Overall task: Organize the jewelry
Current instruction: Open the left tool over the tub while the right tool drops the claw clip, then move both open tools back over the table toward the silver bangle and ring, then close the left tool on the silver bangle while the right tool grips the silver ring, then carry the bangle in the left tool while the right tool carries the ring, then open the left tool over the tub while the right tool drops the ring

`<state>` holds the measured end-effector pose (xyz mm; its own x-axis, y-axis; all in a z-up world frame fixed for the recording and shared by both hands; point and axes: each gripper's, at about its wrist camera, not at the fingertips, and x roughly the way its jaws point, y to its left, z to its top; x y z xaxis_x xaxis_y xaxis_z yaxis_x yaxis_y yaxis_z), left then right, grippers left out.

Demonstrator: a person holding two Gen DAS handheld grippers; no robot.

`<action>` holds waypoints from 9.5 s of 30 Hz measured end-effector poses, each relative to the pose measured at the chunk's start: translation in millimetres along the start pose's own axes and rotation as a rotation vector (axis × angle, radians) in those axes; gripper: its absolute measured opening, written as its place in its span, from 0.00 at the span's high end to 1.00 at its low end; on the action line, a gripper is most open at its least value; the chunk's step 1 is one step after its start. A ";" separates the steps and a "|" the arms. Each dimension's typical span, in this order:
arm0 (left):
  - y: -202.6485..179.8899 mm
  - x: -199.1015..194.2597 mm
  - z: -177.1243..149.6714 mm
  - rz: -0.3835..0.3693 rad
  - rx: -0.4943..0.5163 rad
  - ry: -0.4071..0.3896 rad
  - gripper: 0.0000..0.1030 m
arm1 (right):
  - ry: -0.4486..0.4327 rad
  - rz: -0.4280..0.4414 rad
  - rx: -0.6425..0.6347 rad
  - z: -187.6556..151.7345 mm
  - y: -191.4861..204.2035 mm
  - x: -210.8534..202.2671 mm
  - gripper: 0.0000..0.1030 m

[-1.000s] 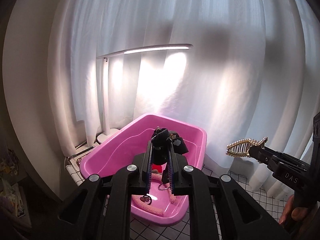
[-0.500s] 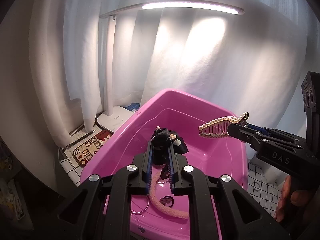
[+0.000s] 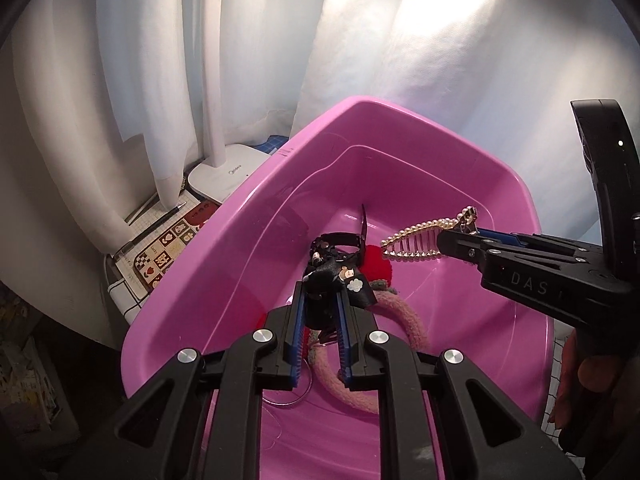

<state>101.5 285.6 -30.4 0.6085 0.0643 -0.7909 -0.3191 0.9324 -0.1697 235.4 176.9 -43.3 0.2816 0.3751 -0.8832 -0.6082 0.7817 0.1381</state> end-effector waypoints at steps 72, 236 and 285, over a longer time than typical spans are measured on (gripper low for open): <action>-155.5 -121.3 -138.1 0.022 0.009 -0.168 0.16 | -0.287 0.006 0.146 -283.6 -131.2 -211.9 0.29; -27.5 -95.8 14.6 0.066 0.079 -0.251 0.58 | -0.360 0.026 -0.121 -58.2 -2.8 -118.1 0.55; 0.1 -20.5 17.2 0.084 0.072 -0.023 0.26 | -0.090 -0.085 -0.001 -30.4 -8.7 -33.7 0.44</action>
<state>101.4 290.5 -4.0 0.5984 0.1511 -0.7868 -0.3172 0.9465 -0.0595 208.6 142.4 -28.4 0.3975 0.3502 -0.8481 -0.5798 0.8123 0.0637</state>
